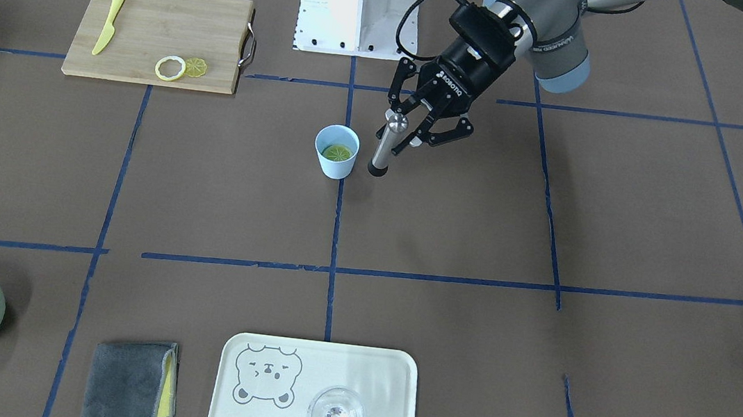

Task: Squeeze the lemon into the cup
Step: 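Lift the muddler out of the cup and carry it back with the left gripper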

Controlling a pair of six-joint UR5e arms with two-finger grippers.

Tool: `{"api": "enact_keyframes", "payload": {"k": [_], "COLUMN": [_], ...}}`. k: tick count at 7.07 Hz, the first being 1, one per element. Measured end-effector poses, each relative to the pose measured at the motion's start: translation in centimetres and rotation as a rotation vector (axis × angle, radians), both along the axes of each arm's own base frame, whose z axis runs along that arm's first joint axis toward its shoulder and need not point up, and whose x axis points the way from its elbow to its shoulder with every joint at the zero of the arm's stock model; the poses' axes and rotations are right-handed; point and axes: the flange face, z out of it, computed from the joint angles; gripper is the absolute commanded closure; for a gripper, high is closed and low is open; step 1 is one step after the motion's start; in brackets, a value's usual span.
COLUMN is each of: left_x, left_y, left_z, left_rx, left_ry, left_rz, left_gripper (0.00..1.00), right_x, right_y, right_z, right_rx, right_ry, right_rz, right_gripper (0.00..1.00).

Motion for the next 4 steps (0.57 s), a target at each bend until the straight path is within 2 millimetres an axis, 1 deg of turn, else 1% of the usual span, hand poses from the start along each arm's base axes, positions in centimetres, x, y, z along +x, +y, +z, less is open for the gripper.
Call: {"api": "enact_keyframes", "payload": {"k": [1, 3, 4], "left_x": [-0.3, -1.7, -2.9], "left_y": [-0.2, -0.4, -1.4], "left_z": [0.2, -0.1, 0.6], "left_rx": [-0.101, -0.371, -0.531], "left_ry": [-0.023, -0.102, -0.142], "left_rz": [0.043, 0.169, 0.246], "left_gripper": [1.00, 1.00, 1.00], "right_x": [0.0, 0.0, 0.0], "right_y": [0.0, 0.1, 0.1], "right_z": [0.0, 0.1, 0.1], "right_rx": [0.000, -0.001, -0.002], "right_ry": [0.000, 0.002, 0.002], "right_rz": [0.000, -0.001, -0.001], "right_gripper": [0.00, 0.00, 0.00]}}
